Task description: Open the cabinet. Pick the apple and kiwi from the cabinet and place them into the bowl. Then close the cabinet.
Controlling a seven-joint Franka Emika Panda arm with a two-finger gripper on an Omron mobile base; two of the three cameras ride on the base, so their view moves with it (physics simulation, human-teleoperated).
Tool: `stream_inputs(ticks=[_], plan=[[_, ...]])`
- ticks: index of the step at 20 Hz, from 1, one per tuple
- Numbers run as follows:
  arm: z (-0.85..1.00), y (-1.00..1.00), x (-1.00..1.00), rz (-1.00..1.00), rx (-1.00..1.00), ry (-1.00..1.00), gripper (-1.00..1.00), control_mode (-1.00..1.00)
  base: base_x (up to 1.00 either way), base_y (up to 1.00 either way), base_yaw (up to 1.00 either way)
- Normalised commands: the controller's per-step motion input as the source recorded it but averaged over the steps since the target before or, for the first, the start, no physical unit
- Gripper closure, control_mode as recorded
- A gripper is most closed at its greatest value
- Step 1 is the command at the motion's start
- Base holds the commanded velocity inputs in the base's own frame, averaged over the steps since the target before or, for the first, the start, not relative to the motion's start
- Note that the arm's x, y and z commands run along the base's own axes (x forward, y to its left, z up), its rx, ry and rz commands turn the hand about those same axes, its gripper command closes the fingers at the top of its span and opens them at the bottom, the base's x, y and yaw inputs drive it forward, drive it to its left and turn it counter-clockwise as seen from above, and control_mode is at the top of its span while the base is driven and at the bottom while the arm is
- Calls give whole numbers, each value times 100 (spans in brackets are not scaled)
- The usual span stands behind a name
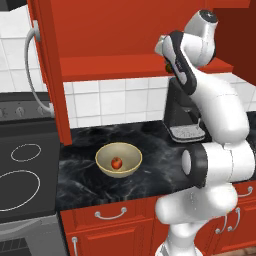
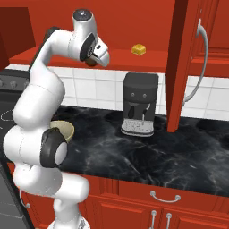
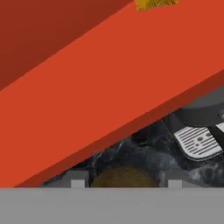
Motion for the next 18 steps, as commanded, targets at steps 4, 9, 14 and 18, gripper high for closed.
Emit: stream_inputs(ticks=[4, 9, 14, 18], plan=[[0, 47, -100, 11, 10, 7, 100, -100, 0, 0, 0], [-26, 54, -100, 13, 3, 9, 100, -100, 0, 0, 0], [-94, 82, -100, 16, -5, 10, 100, -100, 0, 0, 0], [-100, 88, -87, 17, -16, 16, 100, -100, 0, 0, 0]])
